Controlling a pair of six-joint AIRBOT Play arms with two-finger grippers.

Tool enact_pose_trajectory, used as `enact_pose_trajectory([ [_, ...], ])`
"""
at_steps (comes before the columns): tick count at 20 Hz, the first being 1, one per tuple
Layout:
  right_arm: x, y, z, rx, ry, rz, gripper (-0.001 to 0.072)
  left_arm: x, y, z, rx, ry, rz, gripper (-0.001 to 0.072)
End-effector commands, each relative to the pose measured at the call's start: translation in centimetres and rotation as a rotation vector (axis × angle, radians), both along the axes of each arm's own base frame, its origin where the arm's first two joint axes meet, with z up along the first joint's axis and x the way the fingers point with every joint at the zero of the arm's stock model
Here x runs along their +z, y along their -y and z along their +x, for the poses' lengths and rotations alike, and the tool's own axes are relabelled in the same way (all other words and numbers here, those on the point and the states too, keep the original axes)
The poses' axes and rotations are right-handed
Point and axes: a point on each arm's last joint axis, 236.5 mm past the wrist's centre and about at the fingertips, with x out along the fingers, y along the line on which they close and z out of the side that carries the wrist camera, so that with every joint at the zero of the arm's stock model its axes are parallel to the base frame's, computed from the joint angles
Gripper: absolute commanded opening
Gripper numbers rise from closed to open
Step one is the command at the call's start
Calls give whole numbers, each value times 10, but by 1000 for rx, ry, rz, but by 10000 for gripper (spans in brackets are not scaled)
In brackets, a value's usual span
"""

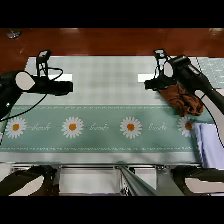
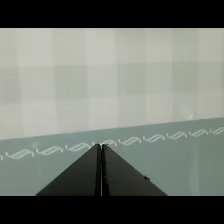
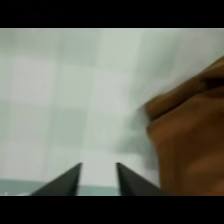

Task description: Fold the shirts.

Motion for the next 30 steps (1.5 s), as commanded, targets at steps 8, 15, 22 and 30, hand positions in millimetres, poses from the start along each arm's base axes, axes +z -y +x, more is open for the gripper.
enact_pose_trajectory([
  [8,-21,247,7,-767,108,0,625,18,-17,58,39,252,68,702],
  [15,-88,190,-3,-677,-147,395,332,-26,-17,34,14,67,92,702],
  [22,167,166,61,-386,398,427,21,46,-83,-19,82,0,120,701],
  [30,446,66,-34,16,1010,373,20,96,-35,-128,38,217,-98,701],
])
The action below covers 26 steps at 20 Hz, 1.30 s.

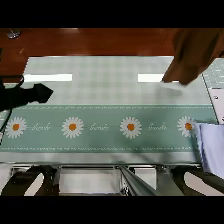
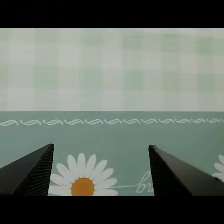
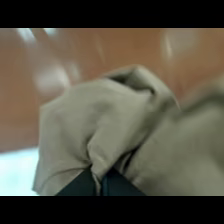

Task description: Fold the shirts.

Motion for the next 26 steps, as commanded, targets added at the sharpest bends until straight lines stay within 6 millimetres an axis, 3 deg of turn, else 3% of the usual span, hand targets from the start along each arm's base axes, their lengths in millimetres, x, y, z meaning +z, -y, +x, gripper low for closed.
enact_pose_trajectory([
  [1,97,-45,-60,107,250,-91,20,-2,15,-37,-28,39,-63,701],
  [3,115,-76,-83,194,300,-116,20,-9,20,-42,-35,19,-92,701],
  [4,110,-94,-92,248,276,-114,20,-11,21,-41,-37,12,-98,701],
  [6,70,-140,-109,406,129,-138,20,-10,21,-37,-29,22,-99,700],
  [10,-52,-235,-131,676,-186,-153,20,-8,17,-19,-1,60,-106,701],
  [14,-209,-328,-144,778,-475,-107,20,-25,17,-13,2,3,-104,701],
  [16,-278,-368,-154,805,-610,-89,21,-34,18,-10,4,-29,-103,701],
  [18,-326,-400,-164,826,-707,-43,21,-44,18,-7,5,-64,-101,701],
  [19,-343,-413,-167,823,-753,7,52,-51,18,-5,5,-86,-100,701],
  [20,-349,-422,-171,823,-798,77,420,-57,20,-6,1,-112,-100,701],
  [21,-343,-424,-171,856,-800,93,619,-65,24,-9,-16,-150,-97,701],
  [23,-310,-394,-147,859,-789,78,620,-82,35,-25,-66,-252,-93,701],
  [25,-264,-321,-103,749,-742,54,620,-91,52,-44,-160,-330,-104,701],
  [26,-246,-269,-83,651,-715,49,619,-92,58,-49,-180,-350,-115,701],
])
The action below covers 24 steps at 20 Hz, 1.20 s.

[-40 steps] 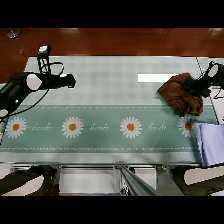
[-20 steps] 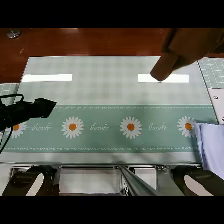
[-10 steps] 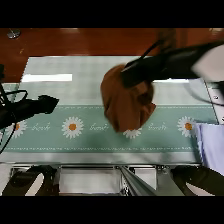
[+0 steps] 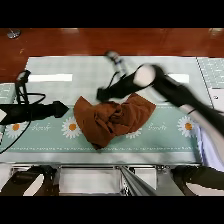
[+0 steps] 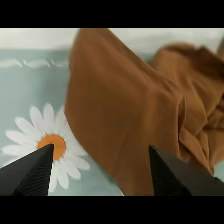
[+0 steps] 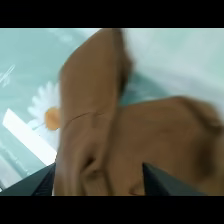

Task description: Fold the shirts.

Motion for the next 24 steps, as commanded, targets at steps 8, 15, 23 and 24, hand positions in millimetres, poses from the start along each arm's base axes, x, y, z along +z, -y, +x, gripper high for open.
enact_pose_trajectory([
  [8,-53,341,-35,-666,-222,-188,616,-48,70,15,-76,-222,-280,701],
  [15,-125,296,-76,-640,-329,-89,616,-107,93,28,-189,-469,-224,636],
  [23,-153,221,-62,-566,-394,-2,616,-95,90,40,-300,-456,-192,31],
  [24,-158,211,-56,-570,-407,14,615,-92,90,41,-309,-454,-194,31],
])
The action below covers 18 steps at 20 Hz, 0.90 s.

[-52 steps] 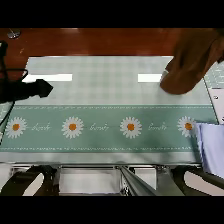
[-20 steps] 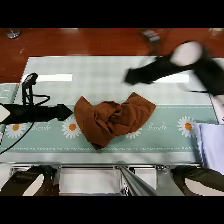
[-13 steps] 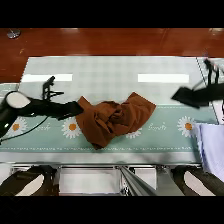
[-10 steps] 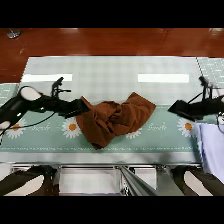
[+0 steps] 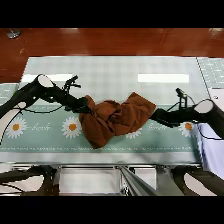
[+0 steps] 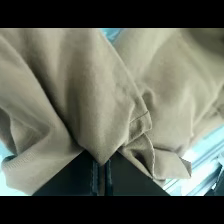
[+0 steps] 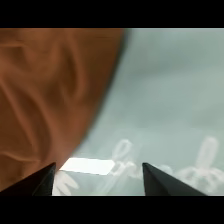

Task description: Fold the shirts.

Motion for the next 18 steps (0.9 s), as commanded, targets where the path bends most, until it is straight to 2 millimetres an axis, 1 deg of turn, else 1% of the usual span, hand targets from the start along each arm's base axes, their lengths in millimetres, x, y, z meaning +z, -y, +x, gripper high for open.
enact_pose_trajectory([
  [1,-15,-37,18,-26,-18,75,615,11,1,4,-35,13,-10,31],
  [3,-23,-52,31,-12,-40,89,615,19,2,9,-36,37,-15,31],
  [5,-26,-64,49,-14,-52,114,615,28,1,14,-33,69,-18,31],
  [6,-25,-70,58,-20,-53,132,589,36,1,18,-27,92,-21,31],
  [7,-23,-75,68,-22,-52,149,486,44,-1,22,-18,119,-26,31],
  [8,-20,-78,76,-16,-46,156,296,55,-4,27,-6,148,-31,31],
  [9,-11,-81,85,14,-21,162,24,68,-9,33,8,187,-34,31],
  [10,5,-83,98,51,28,159,21,83,-15,39,26,231,-38,31],
  [11,26,-85,111,87,80,151,20,104,-23,47,51,289,-41,31],
  [12,53,-83,129,118,154,129,20,126,-33,54,81,356,-42,31],
  [13,90,-78,150,132,247,90,20,154,-45,63,121,441,-42,31],
  [14,135,-72,170,141,354,46,20,184,-57,71,169,531,-47,31],
  [15,182,-66,186,147,466,6,20,221,-69,79,232,640,-63,31],
  [16,233,-60,195,156,579,-29,20,258,-80,83,290,745,-79,31],
  [17,290,-55,198,166,698,-61,20,296,-91,83,344,856,-91,31],
  [18,343,-50,191,173,807,-86,20,328,-99,78,377,947,-89,31],
])
